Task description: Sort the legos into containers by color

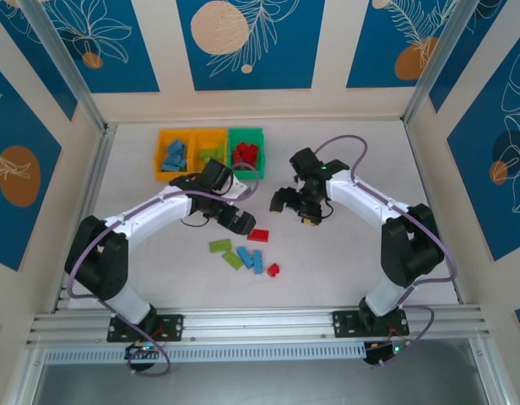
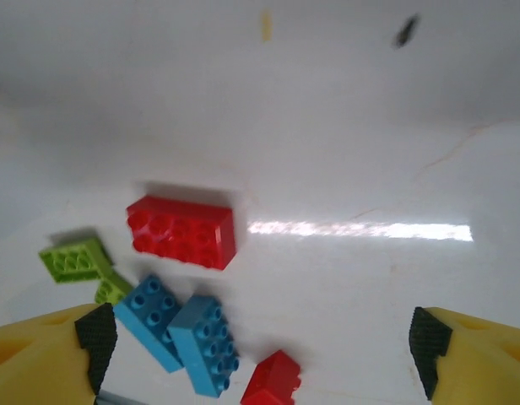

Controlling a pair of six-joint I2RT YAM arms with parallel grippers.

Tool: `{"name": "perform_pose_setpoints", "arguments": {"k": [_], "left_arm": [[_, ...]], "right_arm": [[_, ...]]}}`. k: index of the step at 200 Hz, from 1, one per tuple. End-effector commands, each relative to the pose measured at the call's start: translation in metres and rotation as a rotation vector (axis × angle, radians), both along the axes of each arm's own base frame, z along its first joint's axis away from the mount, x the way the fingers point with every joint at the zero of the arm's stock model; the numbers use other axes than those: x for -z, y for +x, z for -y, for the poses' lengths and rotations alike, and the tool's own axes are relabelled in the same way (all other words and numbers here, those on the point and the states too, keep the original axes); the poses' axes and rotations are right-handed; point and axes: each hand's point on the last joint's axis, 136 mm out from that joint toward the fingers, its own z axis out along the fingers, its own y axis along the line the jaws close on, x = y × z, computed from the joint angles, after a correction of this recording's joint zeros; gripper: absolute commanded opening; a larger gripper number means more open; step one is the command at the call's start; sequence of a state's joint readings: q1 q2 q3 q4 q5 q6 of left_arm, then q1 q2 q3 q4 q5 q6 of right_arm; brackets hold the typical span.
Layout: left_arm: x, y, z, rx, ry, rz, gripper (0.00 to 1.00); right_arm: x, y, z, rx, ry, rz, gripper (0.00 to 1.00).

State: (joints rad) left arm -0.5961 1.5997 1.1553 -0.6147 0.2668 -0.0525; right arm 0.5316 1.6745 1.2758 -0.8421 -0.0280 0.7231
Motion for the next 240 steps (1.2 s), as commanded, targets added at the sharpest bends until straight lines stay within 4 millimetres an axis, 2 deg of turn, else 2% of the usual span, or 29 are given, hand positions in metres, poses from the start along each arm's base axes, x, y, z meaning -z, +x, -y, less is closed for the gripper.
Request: {"name": "perform_pose_setpoints", "arguments": {"k": [1, 30, 44, 60, 77, 90, 137, 150, 167, 186, 203, 224, 240], "left_arm": [[-0.013, 0.007, -0.009, -0.047, 0.005, 0.06, 1.0], [-0.031, 0.003, -0.035, -0.042, 0.044, 0.132, 1.0], [-0.044, -0.001, -0.046, -0.018, 0.03, 0.211, 1.0], [-0.06, -0.011, -0.054, 0.046, 0.015, 0.337, 1.0], [-0.073, -0.022, -0.065, 0.095, 0.014, 0.457, 1.0], [-0.075, -0.032, -0.072, 0.137, 0.03, 0.51, 1.0], [-0.079, -0.055, -0.083, 0.218, 0.047, 0.563, 1.0], [-0.081, -0.057, -0.085, 0.217, 0.041, 0.578, 1.0], [-0.08, -0.058, -0.085, 0.212, 0.039, 0.58, 1.0], [-0.078, -0.057, -0.084, 0.217, 0.039, 0.573, 1.0], [-0.081, -0.054, -0.083, 0.212, 0.037, 0.588, 1.0], [-0.084, -0.049, -0.082, 0.193, 0.03, 0.603, 1.0], [-0.086, -0.047, -0.079, 0.183, 0.015, 0.605, 1.0]], "right_arm": [[0.013, -0.024, -0.029, -0.135, 0.006, -0.091, 0.95], [0.031, -0.037, -0.058, -0.219, -0.032, -0.137, 0.96], [0.033, -0.033, -0.069, -0.266, -0.037, -0.12, 0.96], [0.039, -0.029, -0.073, -0.291, -0.062, -0.123, 0.97], [0.049, -0.026, -0.072, -0.283, -0.097, -0.146, 0.97], [0.056, -0.022, -0.071, -0.277, -0.13, -0.155, 0.97], [0.078, -0.019, -0.067, -0.288, -0.261, -0.177, 0.96], [0.082, -0.02, -0.067, -0.296, -0.272, -0.186, 0.92], [0.086, -0.02, -0.063, -0.284, -0.288, -0.202, 0.83], [0.083, -0.02, -0.059, -0.247, -0.273, -0.216, 0.64], [0.075, -0.016, -0.053, -0.217, -0.264, -0.198, 0.54], [0.053, -0.001, -0.049, -0.188, -0.246, -0.125, 0.51], [0.024, 0.022, -0.049, -0.18, -0.238, -0.013, 0.51]]}}
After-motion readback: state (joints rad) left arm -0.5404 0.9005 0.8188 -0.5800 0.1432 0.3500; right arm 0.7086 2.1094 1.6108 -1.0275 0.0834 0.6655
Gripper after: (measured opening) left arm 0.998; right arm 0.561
